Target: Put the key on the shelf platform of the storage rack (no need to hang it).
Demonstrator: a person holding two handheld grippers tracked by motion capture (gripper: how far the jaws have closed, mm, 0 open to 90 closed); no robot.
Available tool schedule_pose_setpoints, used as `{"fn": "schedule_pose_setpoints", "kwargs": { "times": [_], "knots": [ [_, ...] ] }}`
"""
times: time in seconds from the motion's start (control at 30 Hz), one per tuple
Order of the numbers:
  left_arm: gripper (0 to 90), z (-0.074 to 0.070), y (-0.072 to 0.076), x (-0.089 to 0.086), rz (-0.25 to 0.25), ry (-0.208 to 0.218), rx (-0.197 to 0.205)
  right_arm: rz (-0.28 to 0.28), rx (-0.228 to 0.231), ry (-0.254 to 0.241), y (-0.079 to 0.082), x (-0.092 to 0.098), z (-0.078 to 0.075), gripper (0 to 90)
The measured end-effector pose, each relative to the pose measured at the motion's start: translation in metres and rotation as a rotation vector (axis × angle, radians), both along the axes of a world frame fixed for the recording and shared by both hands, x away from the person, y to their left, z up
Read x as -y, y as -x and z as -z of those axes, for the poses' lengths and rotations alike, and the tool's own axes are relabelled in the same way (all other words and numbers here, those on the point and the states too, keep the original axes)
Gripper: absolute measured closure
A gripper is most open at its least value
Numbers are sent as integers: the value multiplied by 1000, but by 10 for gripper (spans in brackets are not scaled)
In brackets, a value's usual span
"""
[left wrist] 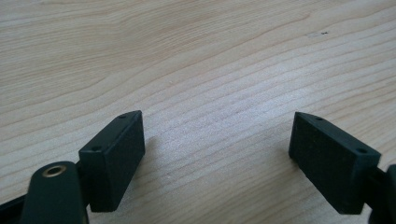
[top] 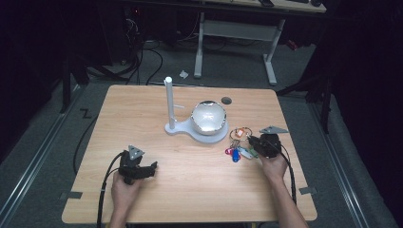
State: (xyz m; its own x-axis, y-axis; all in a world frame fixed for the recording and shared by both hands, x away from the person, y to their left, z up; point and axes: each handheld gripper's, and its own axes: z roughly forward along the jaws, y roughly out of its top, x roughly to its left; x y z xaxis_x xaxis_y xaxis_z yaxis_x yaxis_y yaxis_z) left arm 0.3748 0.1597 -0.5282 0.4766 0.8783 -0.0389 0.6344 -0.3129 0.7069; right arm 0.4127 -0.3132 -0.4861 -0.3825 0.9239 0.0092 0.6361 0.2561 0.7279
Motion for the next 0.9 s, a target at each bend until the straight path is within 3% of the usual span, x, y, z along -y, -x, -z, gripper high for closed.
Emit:
{"fn": "schedule_pose_setpoints", "kwargs": {
  "times": [0.3,0.5,0.63,0.9],
  "knots": [
    [189,0,0,0,0,0,0,-17,57,-35,5,2,-25,819],
    [188,0,0,0,0,0,0,-35,84,-30,8,3,-39,818],
    [188,0,0,0,0,0,0,-29,89,-61,10,7,-46,818],
    [188,0,0,0,0,0,0,-45,112,-64,17,13,-62,818]
  ]
}}
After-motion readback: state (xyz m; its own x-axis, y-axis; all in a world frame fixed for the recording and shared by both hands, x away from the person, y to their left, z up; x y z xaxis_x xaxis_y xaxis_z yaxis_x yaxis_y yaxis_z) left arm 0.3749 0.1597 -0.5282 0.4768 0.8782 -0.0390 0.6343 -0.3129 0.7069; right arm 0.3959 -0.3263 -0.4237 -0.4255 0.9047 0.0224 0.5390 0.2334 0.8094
